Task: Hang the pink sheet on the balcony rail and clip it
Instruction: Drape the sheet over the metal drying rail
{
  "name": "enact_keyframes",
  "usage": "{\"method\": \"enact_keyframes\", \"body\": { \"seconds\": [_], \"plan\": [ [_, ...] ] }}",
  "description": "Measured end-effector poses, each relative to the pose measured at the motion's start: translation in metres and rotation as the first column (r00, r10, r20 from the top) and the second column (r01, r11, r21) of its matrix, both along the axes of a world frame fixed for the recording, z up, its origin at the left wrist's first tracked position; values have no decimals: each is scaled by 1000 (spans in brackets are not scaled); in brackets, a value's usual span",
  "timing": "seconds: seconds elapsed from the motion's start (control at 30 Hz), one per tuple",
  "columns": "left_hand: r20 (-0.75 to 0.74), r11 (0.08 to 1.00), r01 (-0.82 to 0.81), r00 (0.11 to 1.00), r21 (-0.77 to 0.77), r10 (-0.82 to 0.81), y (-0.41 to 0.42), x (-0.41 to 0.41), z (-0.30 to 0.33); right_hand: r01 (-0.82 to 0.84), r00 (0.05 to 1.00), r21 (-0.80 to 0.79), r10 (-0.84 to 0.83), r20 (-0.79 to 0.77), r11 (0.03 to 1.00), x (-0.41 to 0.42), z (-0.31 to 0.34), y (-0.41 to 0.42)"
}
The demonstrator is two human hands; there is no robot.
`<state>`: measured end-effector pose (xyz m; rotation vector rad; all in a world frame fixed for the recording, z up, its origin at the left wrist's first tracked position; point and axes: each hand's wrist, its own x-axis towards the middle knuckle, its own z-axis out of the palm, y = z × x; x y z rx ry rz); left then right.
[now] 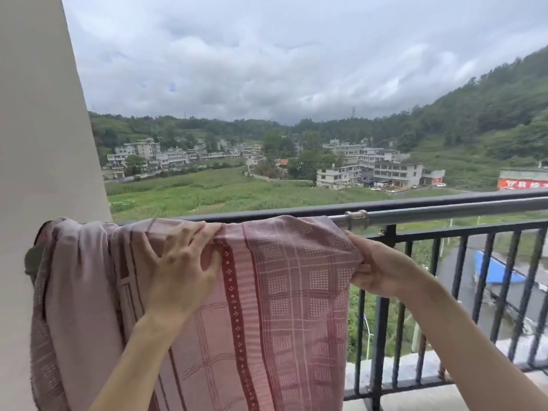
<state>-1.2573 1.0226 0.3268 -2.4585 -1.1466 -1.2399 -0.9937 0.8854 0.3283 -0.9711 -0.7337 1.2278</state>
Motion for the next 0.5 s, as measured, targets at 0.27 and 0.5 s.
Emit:
{"method": "enact_keyframes", "body": {
  "seconds": [0.27, 0.5],
  "plan": [
    [-45, 957, 281, 960, 73, -278, -44, 101, 34, 432, 744, 222, -484, 460, 874, 22, 77, -24],
    [178, 933, 360, 917, 10, -356, -69, 184, 55, 538, 722, 269, -601, 343, 799, 99, 75, -51]
  ]
}}
